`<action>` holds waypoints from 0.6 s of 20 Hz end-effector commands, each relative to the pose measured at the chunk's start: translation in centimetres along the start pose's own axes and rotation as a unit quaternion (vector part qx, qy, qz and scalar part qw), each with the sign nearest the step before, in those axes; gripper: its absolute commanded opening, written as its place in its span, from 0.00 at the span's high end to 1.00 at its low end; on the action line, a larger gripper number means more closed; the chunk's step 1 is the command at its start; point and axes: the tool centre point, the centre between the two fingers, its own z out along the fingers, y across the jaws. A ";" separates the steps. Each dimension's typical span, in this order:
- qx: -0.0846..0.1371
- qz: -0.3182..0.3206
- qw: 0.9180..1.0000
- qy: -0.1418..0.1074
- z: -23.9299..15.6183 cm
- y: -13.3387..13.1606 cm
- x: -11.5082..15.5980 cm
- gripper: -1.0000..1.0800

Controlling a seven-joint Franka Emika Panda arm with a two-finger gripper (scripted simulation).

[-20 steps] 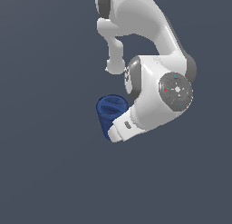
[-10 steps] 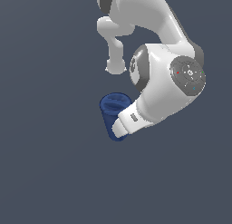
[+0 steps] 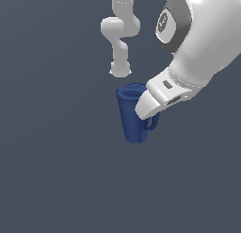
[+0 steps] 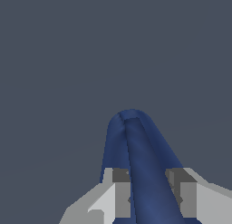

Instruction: Pick up the object and move it to a goal position.

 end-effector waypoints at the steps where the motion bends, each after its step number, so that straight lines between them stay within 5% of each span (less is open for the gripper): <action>1: -0.012 0.004 1.000 0.022 -3.2 -1.8 -0.3 1.00; 12: -0.070 0.023 0.990 0.120 -17.1 -11.5 -3.4 1.00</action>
